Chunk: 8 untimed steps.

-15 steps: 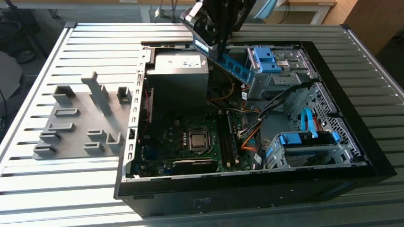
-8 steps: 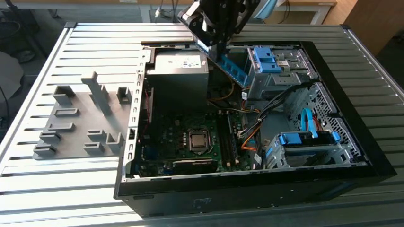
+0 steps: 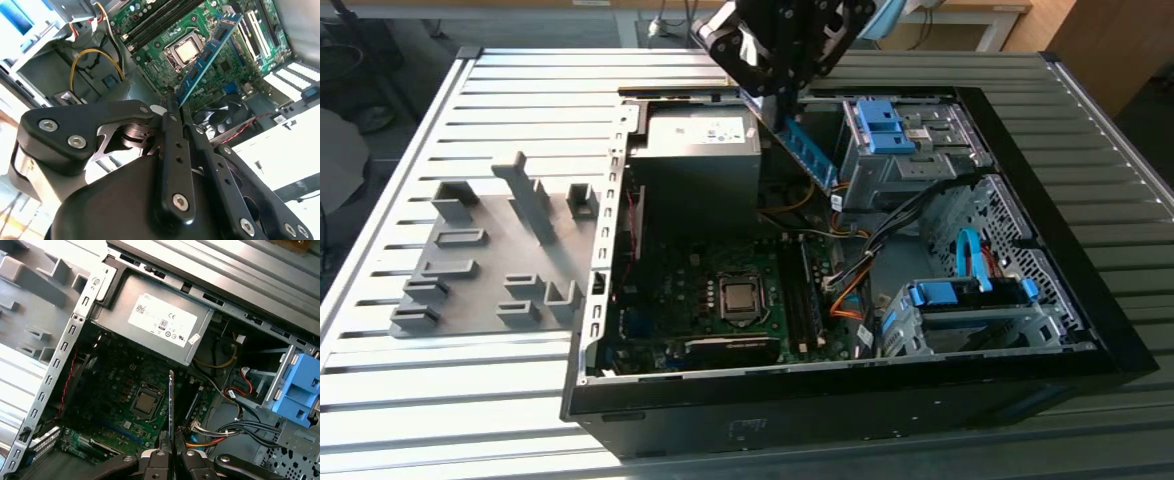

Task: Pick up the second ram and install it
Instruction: 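Insert the second ram into the second slot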

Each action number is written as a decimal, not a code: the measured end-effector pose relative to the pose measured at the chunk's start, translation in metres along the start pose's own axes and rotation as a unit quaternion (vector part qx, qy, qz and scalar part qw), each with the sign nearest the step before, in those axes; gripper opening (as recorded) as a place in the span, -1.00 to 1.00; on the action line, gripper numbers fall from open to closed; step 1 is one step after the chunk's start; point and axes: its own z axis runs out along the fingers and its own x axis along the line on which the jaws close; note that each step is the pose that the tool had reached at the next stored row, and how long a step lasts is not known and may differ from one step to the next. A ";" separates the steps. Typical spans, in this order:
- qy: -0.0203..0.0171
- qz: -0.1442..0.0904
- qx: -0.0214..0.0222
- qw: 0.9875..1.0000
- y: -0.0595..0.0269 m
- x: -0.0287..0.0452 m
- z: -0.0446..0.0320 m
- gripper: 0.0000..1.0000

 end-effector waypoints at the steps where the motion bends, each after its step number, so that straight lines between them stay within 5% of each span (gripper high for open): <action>1: 0.000 0.007 0.000 1.000 0.0001 0.0000 0.0001 -0.72; 8: 0.000 0.039 0.000 0.999 0.0006 -0.0017 0.0024 -0.72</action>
